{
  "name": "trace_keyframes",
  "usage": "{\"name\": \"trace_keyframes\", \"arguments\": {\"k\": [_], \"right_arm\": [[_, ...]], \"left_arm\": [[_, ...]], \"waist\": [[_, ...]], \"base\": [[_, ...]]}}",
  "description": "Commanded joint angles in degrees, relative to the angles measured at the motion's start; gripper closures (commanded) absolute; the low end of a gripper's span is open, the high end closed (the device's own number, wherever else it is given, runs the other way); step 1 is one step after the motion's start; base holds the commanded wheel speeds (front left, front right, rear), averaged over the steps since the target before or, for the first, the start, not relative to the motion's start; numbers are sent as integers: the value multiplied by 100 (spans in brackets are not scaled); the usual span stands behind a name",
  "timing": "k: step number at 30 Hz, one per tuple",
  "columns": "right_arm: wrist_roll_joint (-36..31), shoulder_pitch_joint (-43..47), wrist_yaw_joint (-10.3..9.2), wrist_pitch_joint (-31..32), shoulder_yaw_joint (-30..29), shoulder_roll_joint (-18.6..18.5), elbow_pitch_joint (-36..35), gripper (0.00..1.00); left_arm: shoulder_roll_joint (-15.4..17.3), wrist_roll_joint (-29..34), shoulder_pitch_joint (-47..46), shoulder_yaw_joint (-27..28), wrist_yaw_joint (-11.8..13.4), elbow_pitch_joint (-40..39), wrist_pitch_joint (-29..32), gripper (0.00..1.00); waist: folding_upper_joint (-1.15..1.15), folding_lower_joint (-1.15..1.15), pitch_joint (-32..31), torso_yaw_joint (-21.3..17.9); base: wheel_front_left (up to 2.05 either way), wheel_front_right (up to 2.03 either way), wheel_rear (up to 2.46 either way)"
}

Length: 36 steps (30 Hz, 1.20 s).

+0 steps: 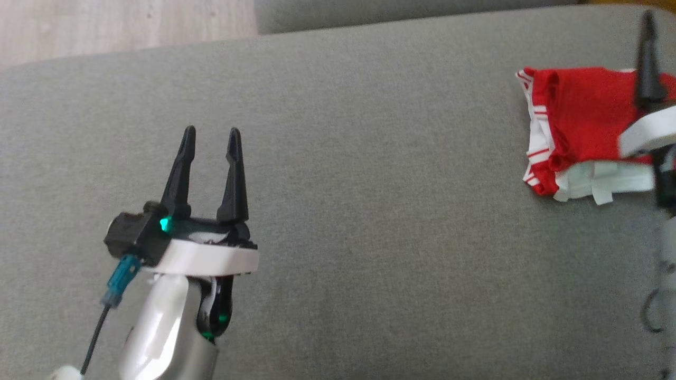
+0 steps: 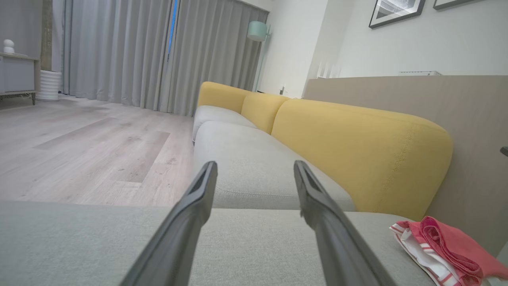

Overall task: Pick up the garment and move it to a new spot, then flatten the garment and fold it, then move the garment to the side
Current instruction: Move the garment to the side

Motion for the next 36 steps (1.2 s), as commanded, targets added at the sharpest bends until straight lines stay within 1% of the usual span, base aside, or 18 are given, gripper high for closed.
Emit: {"name": "trace_keyframes", "arguments": {"k": [1, 7, 10, 12, 17, 21, 28, 36], "right_arm": [[111, 77, -4, -59, 107, 137, -332, 0], [519, 496, -4, -120, 209, 967, -925, 0], [655, 791, -4, -263, 334, 1229, -1014, 0], [747, 1024, -4, -444, 454, 1316, -942, 0], [1003, 1616, -4, -829, 728, 1371, -511, 0], [1236, 1960, -4, -927, 844, 1374, -264, 0], [1327, 2270, -4, -936, 884, 1375, -510, 0], [1288, 2336, -4, -937, 922, 1375, -599, 0]], "left_arm": [[48, -6, -12, 243, 15, -224, -28, 0], [48, 30, 272, 433, 14, -206, -28, 0], [48, -42, 406, 522, 3, -141, -28, 0], [48, -42, 484, 547, -22, -121, -28, 0], [48, -55, 710, 551, -86, -105, -28, 0], [48, -108, 896, 561, -116, -80, -28, 0], [48, -76, 1077, 625, -129, 17, -28, 0], [48, -136, 1106, 690, -83, -18, -28, 0]], "waist": [[0, 1, -164, 88], [0, 1, -389, 177], [0, 1, -446, 191], [0, 1, -481, 197], [0, 1, -560, 238], [0, 1, -620, 269], [0, 1, -658, 266], [0, 1, -676, 271]], "base": [[0, 0, 0], [0, 0, 0], [0, 0, 0], [0, 0, 0], [0, 0, 0], [0, 0, 0], [0, 0, 0], [0, 0, 0]]}}
